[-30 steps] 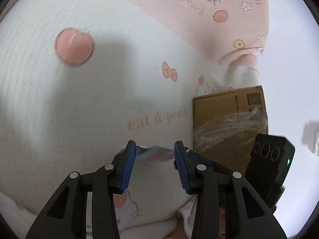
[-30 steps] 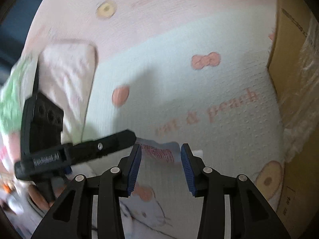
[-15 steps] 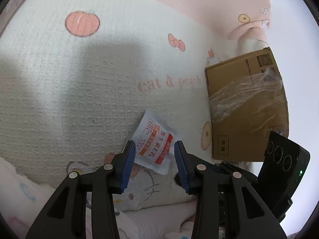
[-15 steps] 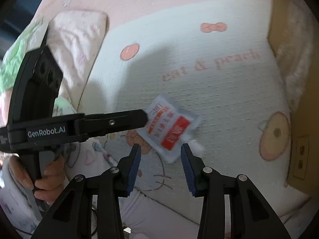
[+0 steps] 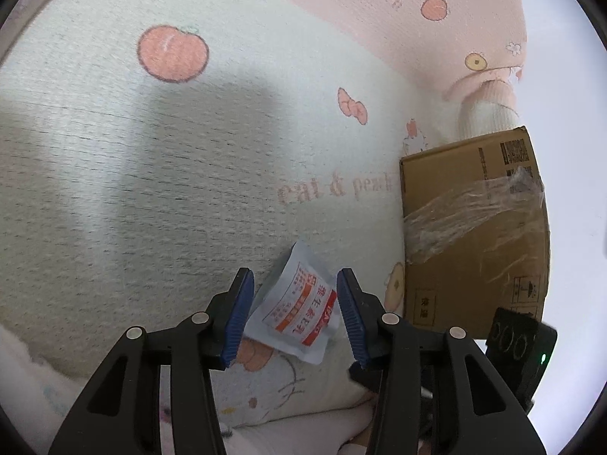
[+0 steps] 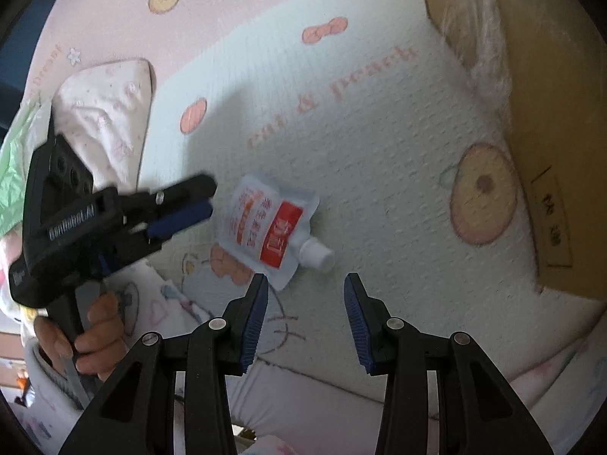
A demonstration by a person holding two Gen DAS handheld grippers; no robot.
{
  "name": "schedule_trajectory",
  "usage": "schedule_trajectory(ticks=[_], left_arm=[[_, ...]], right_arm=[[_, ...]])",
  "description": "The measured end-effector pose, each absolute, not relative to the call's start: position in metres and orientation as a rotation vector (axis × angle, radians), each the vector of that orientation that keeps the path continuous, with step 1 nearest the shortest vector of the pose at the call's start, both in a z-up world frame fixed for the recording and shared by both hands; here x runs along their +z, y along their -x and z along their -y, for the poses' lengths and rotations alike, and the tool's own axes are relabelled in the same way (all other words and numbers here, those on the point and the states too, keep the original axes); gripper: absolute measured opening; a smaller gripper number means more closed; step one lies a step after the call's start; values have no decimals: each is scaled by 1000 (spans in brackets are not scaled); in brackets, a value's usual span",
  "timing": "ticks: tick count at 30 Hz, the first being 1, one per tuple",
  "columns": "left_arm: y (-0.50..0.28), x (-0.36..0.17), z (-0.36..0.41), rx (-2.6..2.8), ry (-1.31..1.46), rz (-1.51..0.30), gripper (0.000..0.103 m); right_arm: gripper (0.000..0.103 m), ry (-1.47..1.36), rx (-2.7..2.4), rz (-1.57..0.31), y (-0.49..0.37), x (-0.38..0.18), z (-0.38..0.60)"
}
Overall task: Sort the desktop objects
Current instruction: 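Close the left gripper on the pouch while the right gripper also grips it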
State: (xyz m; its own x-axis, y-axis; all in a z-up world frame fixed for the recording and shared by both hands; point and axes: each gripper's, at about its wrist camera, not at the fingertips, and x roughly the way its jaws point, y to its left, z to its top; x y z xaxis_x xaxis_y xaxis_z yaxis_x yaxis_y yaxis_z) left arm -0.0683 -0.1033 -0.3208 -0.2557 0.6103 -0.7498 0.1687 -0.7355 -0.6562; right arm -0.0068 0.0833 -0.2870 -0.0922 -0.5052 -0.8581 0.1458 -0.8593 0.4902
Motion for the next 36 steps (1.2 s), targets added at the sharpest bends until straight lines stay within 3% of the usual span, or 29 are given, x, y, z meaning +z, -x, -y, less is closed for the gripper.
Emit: schedule_trajectory(ticks=[17, 27, 32, 36], left_arm=[[66, -329, 81, 1985, 1771, 813, 49], [69, -333, 82, 1997, 1761, 861, 50], [68, -331, 78, 2013, 1760, 832, 49], [66, -331, 79, 2003, 1767, 833, 49]], right_arm=[[38, -1761, -2057, 342, 25, -299, -69], [38, -1716, -2111, 765, 40, -314, -91], [38, -1758, -2097, 795, 39, -310, -92], [38, -1796, -2053, 962, 23, -316, -100]])
